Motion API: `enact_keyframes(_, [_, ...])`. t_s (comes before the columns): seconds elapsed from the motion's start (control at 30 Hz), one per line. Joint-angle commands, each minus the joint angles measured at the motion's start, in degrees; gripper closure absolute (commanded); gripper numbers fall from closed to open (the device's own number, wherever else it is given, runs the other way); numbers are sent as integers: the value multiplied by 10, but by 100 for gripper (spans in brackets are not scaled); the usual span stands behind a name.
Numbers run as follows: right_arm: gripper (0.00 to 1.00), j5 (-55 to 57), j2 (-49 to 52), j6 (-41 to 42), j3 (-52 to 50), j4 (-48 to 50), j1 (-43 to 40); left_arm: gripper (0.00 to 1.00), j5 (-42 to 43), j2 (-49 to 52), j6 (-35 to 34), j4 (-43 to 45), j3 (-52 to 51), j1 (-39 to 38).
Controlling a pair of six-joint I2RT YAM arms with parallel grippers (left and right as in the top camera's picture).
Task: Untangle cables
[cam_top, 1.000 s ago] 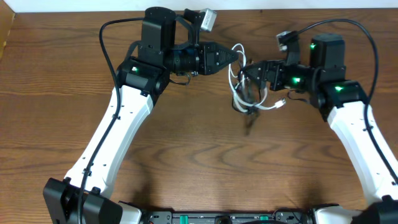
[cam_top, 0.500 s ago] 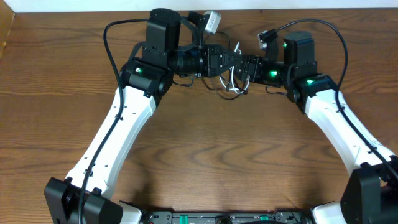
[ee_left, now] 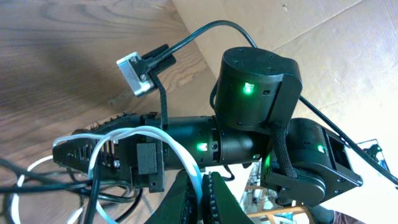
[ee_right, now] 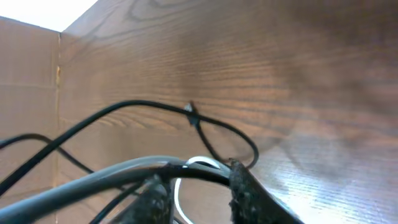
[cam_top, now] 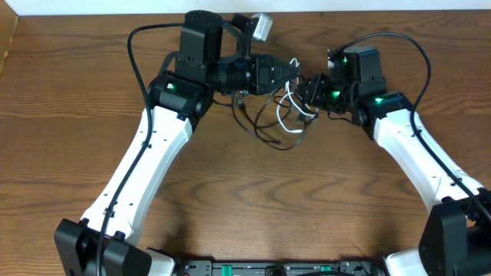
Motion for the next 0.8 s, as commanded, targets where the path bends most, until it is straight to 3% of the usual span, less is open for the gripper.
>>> enact_keyframes(0.0, [88,0,5,-80,4,-8,2,93,9,0,0,3,10,4])
enact_keyframes(0.07, [99,30,5,-80,4,-33,-1,93,9,0,-1,3,10,7])
enact_keyframes(0.3, [99,108,10,-74,3,-108,-35,92,41,-1,-55,50,10,53])
enact_keyframes(0.47, [99,99,28,-81,2,-130,-67,93,116,-1,-131,149,10,98])
enact_keyframes(0.6, [98,38,37,-124,1,-120,-79,93,138,-1,-151,164,10,115])
enact_keyframes(0.67, [85,-35,37,-187,2,-95,-81,93,141,-1,-150,151,10,114])
enact_keyframes(0.77, [33,-163,37,-282,2,-52,-85,93,152,-1,-119,122,10,104])
